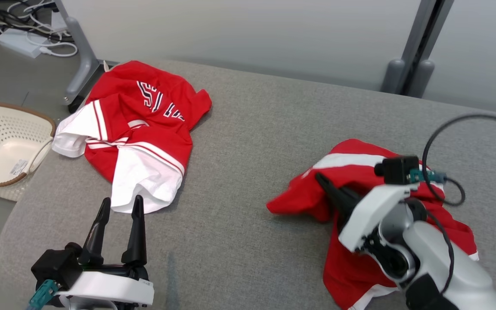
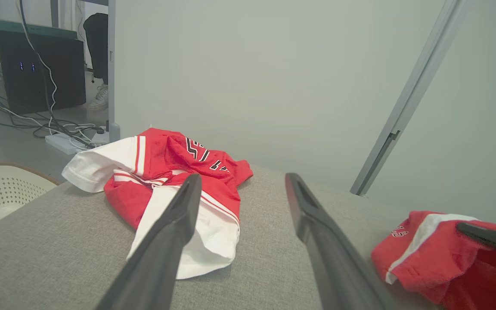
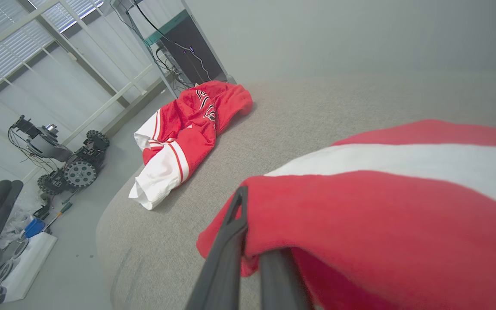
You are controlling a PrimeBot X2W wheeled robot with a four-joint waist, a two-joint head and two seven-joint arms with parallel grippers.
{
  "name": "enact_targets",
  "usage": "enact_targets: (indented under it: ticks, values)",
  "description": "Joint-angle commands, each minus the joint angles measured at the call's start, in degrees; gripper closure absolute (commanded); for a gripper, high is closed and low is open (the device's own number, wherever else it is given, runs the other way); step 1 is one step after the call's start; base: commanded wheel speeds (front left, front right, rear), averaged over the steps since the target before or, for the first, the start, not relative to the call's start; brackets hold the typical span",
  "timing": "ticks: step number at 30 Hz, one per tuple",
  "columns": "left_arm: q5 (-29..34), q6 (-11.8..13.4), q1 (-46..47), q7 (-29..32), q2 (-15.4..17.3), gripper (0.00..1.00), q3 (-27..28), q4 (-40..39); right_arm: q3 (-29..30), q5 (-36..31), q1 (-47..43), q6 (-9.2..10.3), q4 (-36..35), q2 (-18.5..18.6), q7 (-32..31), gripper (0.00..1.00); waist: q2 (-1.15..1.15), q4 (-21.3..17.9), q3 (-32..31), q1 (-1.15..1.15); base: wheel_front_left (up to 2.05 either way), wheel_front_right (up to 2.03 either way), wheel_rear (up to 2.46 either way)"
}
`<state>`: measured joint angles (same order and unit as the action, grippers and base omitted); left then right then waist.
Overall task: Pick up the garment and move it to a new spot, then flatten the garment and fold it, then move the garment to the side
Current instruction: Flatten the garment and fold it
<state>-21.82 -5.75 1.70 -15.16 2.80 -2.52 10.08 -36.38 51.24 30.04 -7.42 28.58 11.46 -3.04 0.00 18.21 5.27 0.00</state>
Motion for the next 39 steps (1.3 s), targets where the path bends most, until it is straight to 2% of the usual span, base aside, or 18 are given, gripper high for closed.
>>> enact_targets:
  ticks: [1,8,14,22,23,24,30,34,39]
  values:
    - [-0.46,-0.27,0.85,-0.16,0.17,0.0,-0.03,0.12,-0.32,0.83,1.5,-0.13,0.73,0.18,-0.62,1.0,0.0,0.6,0.64,0.0,0.0,0.0,0.0]
    - [-1.49,-0.01,2.59,-0.16,0.16,0.0,-1.99,0.49,-2.95,3.63,13.56,-0.13,11.78,-0.42,-4.17,1.0,0.0,2.9,2.56,0.0,0.0,0.0,0.0]
    - [-2.38,0.14,4.01,-0.16,0.17,0.0,-4.06,1.05,-3.56,6.68,21.65,-0.13,21.95,-3.0,-4.93,1.0,0.0,4.99,4.33,0.0,0.0,0.0,0.0]
    - [-2.87,-0.13,5.38,-0.16,0.18,0.0,-6.31,1.96,-6.4,7.46,27.67,-0.14,31.06,-4.97,-0.58,0.99,0.0,7.03,6.07,0.0,0.0,0.0,0.0]
    - [-2.88,-0.15,5.56,-0.16,0.17,0.0,-6.43,1.97,-6.65,7.68,28.25,-0.14,31.73,-5.14,0.34,0.61,0.0,7.12,6.18,0.0,0.0,0.0,0.0]
    - [-2.79,-0.16,5.68,-0.16,0.16,0.0,-6.58,2.01,-6.94,7.99,28.67,-0.14,32.25,-5.38,1.27,0.0,0.0,7.16,6.27,0.0,0.0,0.0,0.0]
    - [-1.87,0.08,5.51,-0.16,0.16,0.0,-6.14,2.13,-8.53,10.41,28.9,-0.14,32.05,-6.42,2.5,0.0,0.0,5.59,5.9,0.0,0.0,0.0,0.0]
    - [-0.89,-0.07,4.77,-0.16,0.18,0.0,-4.95,2.19,-10.61,12.66,27.89,-0.14,29.85,-6.81,2.2,0.0,0.0,2.52,4.6,0.0,0.0,0.0,0.0]
    - [0.18,-0.33,4.03,-0.16,0.18,0.0,-3.89,2.04,-13.65,15.16,26.12,-0.14,24.79,-5.05,3.17,0.0,0.0,-1.71,2.94,0.0,0.0,0.0,0.0]
